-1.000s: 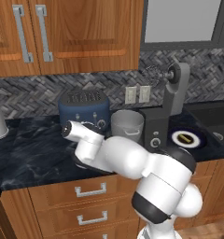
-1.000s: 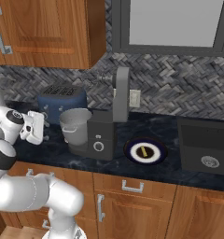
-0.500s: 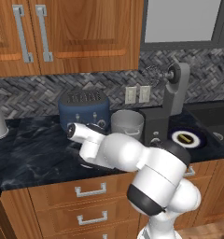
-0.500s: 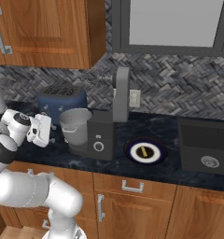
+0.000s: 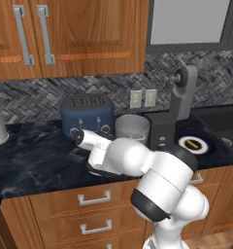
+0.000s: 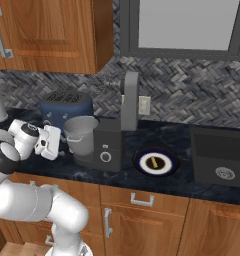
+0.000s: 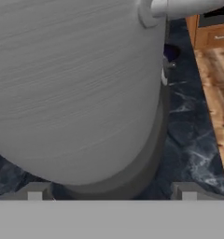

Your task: Add butter and sugar cubes to the stand mixer bowl and then turn on the stand mixer to begin making frosting.

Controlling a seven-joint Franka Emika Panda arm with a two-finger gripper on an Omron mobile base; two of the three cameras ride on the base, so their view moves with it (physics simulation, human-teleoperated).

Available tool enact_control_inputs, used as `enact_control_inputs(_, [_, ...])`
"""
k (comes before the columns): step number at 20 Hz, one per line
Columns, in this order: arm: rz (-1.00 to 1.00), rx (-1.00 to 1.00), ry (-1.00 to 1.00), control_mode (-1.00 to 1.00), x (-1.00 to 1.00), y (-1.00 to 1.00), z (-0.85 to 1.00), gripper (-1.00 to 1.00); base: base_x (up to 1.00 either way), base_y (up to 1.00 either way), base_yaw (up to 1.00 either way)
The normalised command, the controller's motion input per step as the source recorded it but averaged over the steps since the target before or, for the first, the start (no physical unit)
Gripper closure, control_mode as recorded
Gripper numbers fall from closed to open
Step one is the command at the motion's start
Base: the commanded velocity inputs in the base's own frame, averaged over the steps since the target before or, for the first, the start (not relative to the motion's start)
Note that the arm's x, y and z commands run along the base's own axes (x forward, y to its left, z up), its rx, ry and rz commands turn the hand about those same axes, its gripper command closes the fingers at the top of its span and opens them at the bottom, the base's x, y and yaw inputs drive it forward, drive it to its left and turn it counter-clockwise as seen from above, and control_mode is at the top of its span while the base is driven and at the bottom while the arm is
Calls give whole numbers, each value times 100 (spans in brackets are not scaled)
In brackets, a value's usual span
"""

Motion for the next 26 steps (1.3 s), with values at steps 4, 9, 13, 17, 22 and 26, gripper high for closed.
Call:
enact_control_inputs(4, [0,0,0,-100,0,-2,-20,-100,0,0,0])
enact_control_inputs(9, [0,0,0,-100,4,3,-13,-100,0,0,0])
enact_control_inputs(13, [0,0,0,-100,14,21,-9,-100,0,0,0])
enact_control_inputs(17, [0,0,0,-100,15,24,-12,-100,0,0,0])
enact_control_inputs(22, [0,0,0,-100,19,8,-16,-100,0,0,0])
enact_control_inputs(26, [0,0,0,-100,19,0,-20,-100,0,0,0])
